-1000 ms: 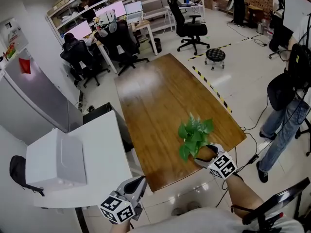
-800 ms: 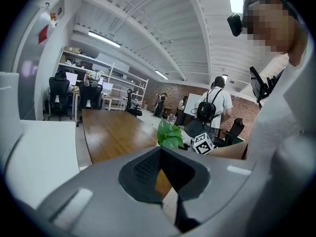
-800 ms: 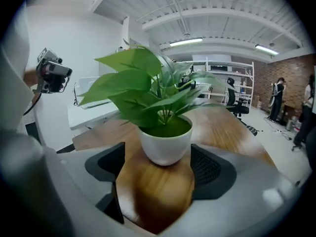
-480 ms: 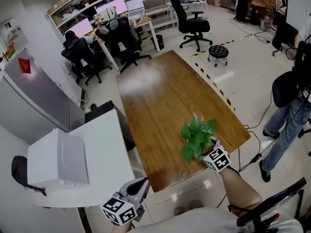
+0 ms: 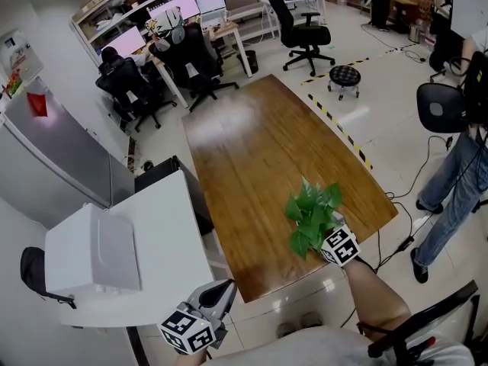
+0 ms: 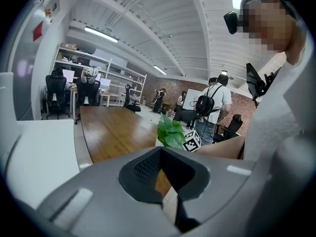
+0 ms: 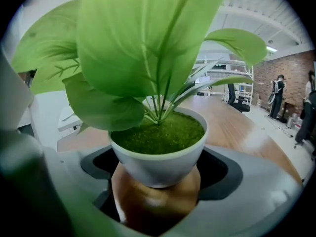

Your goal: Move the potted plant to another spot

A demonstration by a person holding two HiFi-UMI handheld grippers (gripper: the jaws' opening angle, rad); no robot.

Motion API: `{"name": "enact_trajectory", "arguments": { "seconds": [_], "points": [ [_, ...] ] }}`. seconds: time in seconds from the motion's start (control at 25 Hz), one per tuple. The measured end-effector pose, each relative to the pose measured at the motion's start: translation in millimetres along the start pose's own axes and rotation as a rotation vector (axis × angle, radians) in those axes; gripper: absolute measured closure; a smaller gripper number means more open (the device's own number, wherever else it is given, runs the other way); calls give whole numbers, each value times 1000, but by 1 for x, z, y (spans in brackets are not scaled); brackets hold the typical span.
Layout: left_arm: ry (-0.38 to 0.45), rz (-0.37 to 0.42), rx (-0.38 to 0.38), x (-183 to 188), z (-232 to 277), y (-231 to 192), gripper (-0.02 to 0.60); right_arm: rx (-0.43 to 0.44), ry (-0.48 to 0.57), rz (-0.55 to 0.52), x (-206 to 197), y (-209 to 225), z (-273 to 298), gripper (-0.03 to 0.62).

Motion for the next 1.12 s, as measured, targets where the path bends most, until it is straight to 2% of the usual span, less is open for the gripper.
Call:
{"name": "enact_trajectory", "arguments": {
  "seconds": [0.16, 1.12],
  "points": [
    [-4, 3, 5, 0, 0, -2, 585, -3, -1, -9, -1, 1, -1, 135],
    [-22, 14, -11, -1, 0, 0, 586, -41, -8, 7, 1, 0, -8, 132]
  ]
}}
Point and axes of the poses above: the fingertips, and each gripper's own axes: z forward along the fingers, y to its right, x out of its top, the point moved 5 cm from there along -z, backward along the fingers, and after that the axes turned 15 degrees about -z, right-handed, at the moved point
